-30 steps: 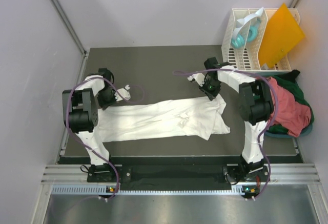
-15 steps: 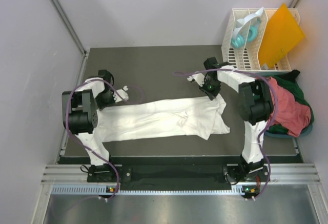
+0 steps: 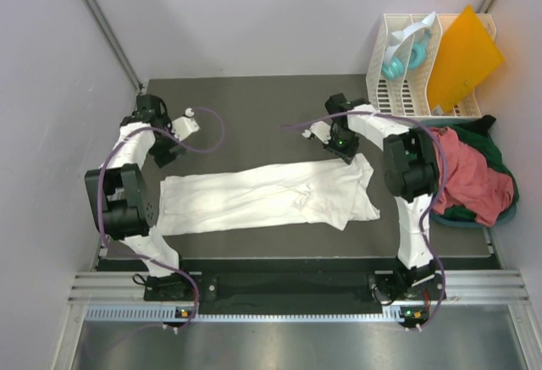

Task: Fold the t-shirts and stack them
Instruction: Fold the other side of the tshirt into a rectangle, then rotate the tshirt 80 degrees

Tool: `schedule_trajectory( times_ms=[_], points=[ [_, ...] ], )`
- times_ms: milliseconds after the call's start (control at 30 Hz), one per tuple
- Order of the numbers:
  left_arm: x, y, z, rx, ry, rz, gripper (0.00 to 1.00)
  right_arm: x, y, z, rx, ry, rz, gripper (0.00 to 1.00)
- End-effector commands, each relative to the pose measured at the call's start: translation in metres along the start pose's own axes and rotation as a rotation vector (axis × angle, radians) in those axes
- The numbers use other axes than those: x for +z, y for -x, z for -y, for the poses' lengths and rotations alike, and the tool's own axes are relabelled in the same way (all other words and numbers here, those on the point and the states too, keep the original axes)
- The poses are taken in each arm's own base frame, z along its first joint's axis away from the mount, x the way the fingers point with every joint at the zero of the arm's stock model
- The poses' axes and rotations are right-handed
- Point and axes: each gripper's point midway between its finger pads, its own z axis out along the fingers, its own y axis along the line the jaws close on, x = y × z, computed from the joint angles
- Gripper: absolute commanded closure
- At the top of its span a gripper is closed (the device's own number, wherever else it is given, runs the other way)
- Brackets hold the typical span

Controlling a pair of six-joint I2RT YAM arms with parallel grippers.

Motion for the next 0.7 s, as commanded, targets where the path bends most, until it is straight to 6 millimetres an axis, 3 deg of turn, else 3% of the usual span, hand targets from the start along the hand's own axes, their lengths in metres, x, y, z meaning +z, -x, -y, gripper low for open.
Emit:
schedule_trajectory(
  times_ms=[0,233,367,667],
  points=[
    [-0.04,0.021,-0.046,-0.041,0.194,0.115,0.07,0.028,0.044,0.03,-0.04,-0.089,0.091,1.0],
    [-0.041,0.007,-0.041,-0.048,0.249,0.074,0.07,0.036,0.054,0.038,-0.038,-0.121,0.093,1.0],
    [-0.045,0.004,-0.056,-0.086,0.347,0.063,0.06,0.042,0.066,0.049,-0.039,-0.157,0.104,1.0],
    [-0.054,0.009,-0.049,-0.111,0.363,0.128,0.06,0.022,0.119,0.114,-0.007,-0.386,0.206,1.0]
  ],
)
